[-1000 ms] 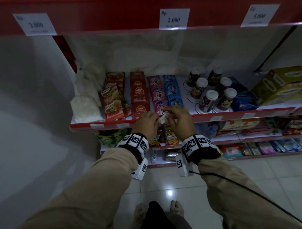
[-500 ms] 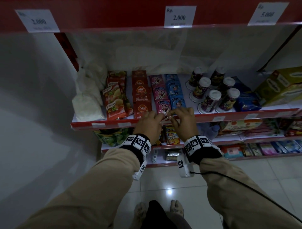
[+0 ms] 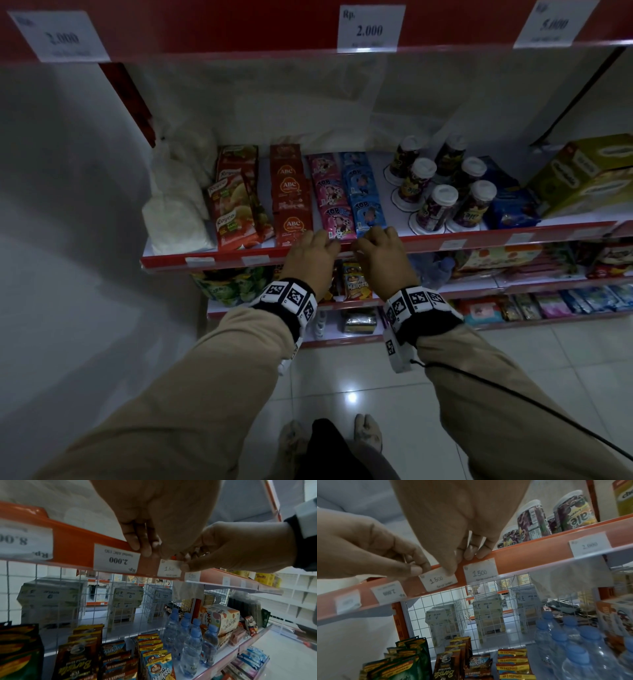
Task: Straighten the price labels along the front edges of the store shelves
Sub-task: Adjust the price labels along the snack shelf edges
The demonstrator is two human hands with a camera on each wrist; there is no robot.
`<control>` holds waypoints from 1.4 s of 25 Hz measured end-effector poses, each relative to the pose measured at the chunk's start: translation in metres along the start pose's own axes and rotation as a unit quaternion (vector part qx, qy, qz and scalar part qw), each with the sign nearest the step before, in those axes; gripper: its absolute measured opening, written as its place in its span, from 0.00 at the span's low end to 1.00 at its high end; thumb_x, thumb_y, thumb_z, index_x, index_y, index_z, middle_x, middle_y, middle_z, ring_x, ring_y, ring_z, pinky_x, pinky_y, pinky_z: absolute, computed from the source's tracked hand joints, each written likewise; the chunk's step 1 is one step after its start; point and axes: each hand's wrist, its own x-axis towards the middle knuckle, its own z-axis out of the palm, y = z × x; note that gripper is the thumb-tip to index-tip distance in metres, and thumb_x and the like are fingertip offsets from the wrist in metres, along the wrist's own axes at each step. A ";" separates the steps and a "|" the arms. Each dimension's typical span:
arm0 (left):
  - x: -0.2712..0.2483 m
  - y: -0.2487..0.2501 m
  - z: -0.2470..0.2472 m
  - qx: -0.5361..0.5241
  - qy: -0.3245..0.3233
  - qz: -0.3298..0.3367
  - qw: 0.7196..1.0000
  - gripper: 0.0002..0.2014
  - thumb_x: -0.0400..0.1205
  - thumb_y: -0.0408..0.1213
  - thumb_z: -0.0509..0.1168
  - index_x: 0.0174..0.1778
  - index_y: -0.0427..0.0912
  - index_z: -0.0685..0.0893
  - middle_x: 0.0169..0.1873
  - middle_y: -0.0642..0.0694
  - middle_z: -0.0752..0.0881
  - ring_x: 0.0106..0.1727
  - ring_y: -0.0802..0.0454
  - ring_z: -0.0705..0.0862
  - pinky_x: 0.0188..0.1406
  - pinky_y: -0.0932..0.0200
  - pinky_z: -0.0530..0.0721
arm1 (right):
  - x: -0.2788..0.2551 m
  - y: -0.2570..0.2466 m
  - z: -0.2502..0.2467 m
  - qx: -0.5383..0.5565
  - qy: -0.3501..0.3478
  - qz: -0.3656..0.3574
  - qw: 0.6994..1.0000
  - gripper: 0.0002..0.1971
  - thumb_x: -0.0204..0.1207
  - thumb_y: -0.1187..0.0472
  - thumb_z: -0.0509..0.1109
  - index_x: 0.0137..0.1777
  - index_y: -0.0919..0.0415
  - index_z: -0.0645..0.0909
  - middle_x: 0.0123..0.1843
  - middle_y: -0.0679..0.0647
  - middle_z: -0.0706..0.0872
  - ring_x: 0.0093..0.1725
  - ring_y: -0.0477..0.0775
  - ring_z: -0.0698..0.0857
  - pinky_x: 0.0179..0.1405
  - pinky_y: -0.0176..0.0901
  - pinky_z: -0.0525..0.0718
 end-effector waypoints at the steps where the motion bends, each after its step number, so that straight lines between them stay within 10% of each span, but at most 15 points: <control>1: -0.001 -0.001 0.001 -0.005 0.005 -0.003 1.000 0.16 0.79 0.30 0.61 0.63 0.41 0.77 0.59 0.41 0.76 0.60 0.42 0.71 0.52 0.51 0.73 | 0.000 0.000 0.000 -0.007 0.000 0.000 1.000 0.06 0.70 0.68 0.72 0.47 0.67 0.85 0.50 0.66 0.82 0.50 0.68 0.78 0.47 0.55 0.77; 10: -0.002 -0.003 0.003 -0.002 0.011 0.009 1.000 0.16 0.79 0.29 0.61 0.63 0.42 0.78 0.57 0.42 0.76 0.59 0.43 0.72 0.52 0.52 0.73 | -0.004 -0.005 0.002 -0.017 0.034 0.012 0.999 0.05 0.65 0.70 0.75 0.41 0.65 0.85 0.44 0.63 0.82 0.44 0.65 0.79 0.39 0.52 0.77; 35: -0.028 -0.015 -0.007 -0.016 -0.013 -0.070 0.997 0.27 0.73 0.29 0.65 0.70 0.42 0.73 0.66 0.42 0.74 0.66 0.41 0.71 0.64 0.48 0.67 | -0.004 -0.034 -0.010 0.003 -0.058 0.017 0.998 0.20 0.70 0.65 0.68 0.63 0.60 0.80 0.62 0.62 0.77 0.62 0.67 0.72 0.55 0.59 0.75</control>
